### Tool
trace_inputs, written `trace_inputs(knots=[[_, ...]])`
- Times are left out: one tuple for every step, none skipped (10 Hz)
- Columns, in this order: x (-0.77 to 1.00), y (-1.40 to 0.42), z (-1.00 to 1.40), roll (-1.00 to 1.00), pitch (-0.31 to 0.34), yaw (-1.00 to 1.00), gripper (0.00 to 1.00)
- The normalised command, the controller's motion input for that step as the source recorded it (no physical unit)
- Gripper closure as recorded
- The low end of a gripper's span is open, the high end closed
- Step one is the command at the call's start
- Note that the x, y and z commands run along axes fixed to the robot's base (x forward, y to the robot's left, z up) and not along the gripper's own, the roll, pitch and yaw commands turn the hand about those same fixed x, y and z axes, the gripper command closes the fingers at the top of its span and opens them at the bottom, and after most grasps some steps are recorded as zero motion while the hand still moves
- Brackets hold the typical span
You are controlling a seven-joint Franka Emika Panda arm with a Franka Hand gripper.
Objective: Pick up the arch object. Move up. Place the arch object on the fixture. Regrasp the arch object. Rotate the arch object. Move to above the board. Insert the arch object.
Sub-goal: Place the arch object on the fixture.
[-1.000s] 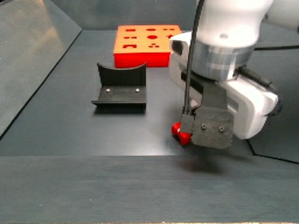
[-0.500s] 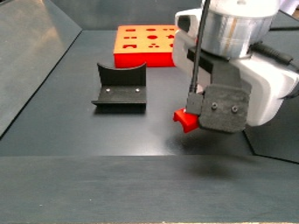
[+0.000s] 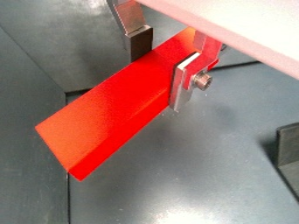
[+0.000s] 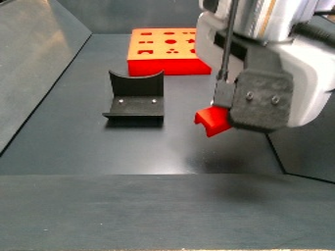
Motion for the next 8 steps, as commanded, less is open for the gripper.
trace_inputs(knots=[[-0.02, 0.00, 1.00, 0.05, 0.117, 0.00, 1.00], [-0.02, 0.00, 1.00, 0.07, 0.130, 0.01, 1.00], [-0.02, -0.01, 1.00, 0.08, 0.130, 0.01, 1.00], [-0.02, -0.01, 1.00, 0.08, 0.125, 0.02, 1.00], [-0.03, -0.01, 1.00, 0.08, 0.119, 0.01, 1.00], [-0.03, -0.01, 1.00, 0.08, 0.117, 0.01, 1.00], [-0.03, 0.00, 0.96, 0.08, 0.110, 0.01, 1.00], [-0.02, 0.00, 0.85, 0.08, 0.110, 0.01, 1.00]])
